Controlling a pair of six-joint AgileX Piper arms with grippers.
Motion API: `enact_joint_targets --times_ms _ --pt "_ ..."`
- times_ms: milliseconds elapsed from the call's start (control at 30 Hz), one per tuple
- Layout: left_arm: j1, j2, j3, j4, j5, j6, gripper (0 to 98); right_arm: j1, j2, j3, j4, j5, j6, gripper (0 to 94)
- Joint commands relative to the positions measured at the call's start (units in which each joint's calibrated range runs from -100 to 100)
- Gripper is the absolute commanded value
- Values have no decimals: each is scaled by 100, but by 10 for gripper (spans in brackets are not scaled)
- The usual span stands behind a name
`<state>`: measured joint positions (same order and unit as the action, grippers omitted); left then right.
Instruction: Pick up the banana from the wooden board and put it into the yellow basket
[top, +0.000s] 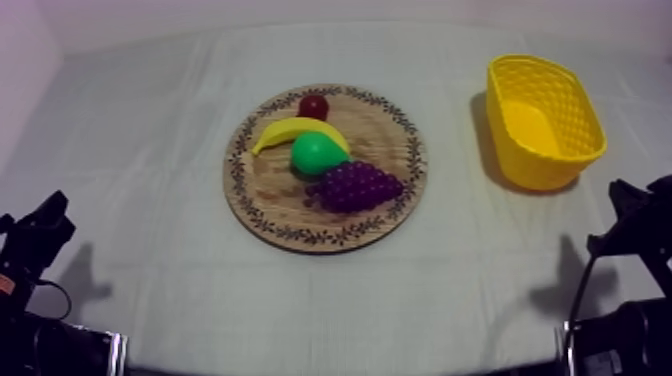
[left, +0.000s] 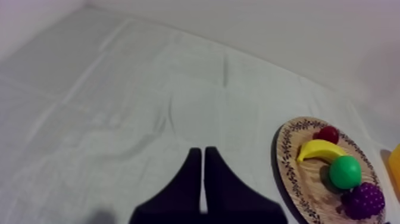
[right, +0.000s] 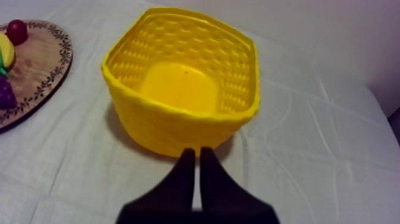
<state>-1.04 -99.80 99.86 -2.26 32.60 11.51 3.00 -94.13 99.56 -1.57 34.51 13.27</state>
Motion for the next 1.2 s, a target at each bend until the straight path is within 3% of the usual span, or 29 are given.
enact_joint_targets --times_ms 0,300,500,700,1167 --pt "-1 -3 3 -1 -2 -1 1 -3 277 -141 -107 -204 44 35" --pt "-1 -3 3 -1 -2 -1 1 -119 1898 -1715 -650 -390 404 42" --pt "-1 -3 3 -1 -2 -1 1 -227 2938 -3086 -964 -137 612 30" --pt "-1 -3 3 -1 -2 -1 1 -271 3979 -4715 -1257 584 810 25" --pt "-1 -3 3 -1 -2 -1 1 -250 6224 -8056 -1867 2971 1235 21"
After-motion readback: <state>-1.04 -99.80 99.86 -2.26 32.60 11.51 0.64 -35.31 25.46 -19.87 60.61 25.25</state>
